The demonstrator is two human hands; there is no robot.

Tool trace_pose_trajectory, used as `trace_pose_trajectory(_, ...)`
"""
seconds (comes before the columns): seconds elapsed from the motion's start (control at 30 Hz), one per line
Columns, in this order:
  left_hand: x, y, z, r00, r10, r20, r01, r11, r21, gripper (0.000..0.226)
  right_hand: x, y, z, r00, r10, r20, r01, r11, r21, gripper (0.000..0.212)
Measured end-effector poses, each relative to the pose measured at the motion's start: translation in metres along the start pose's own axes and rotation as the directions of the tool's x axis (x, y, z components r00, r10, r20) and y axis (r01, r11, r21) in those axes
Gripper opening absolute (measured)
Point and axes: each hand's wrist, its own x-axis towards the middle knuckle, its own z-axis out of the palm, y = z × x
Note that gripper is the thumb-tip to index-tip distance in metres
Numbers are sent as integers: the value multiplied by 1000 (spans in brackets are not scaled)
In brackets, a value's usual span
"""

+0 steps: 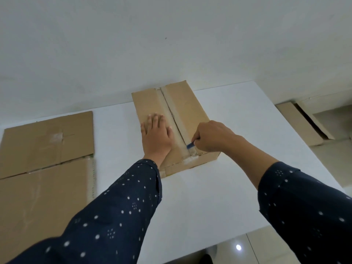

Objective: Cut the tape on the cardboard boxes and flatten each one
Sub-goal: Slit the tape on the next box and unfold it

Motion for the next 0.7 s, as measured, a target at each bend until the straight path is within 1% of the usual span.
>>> trace_pose_trajectory(0.23, 1, -2, 1, 999, 19, -30, -19, 1000, 5, 54, -30, 5, -1, 999, 7, -32, -6, 999, 42, 25)
trace_pose_trajectory(0.3, 1, -3, 1, 999, 27, -28, -27, 1000, 9, 54, -37, 8, 0, 1000, -4, -18, 5, 999, 39, 26)
trace_pose_trajectory(0.37, 2, -4, 1, 999, 36, -10, -36, 999, 13, 55, -41, 12, -1, 999, -9, 51, 6, 999, 42, 24)
trace_pose_trajectory(0.43, 3, -5, 0, 999, 36, 11, -36, 999, -1, 56, -42, 17, -3, 987, -7, 163, -11, 994, 108, 22)
trace_pose_trajectory(0.5, 3, -4, -1, 999, 26, 37, -26, 999, -19, 56, -41, 22, -5, 972, -10, 235, -30, 985, 168, 25)
trace_pose_trajectory(0.63, 4, -3, -5, 997, 20, 77, -19, 1000, -14, 56, -42, 30, -19, 955, 19, 297, -87, 972, 217, 25)
trace_pose_trajectory(0.7, 5, -3, -6, 995, 19, 94, -18, 1000, -10, 57, -44, 34, -24, 950, -9, 312, -56, 979, 198, 19)
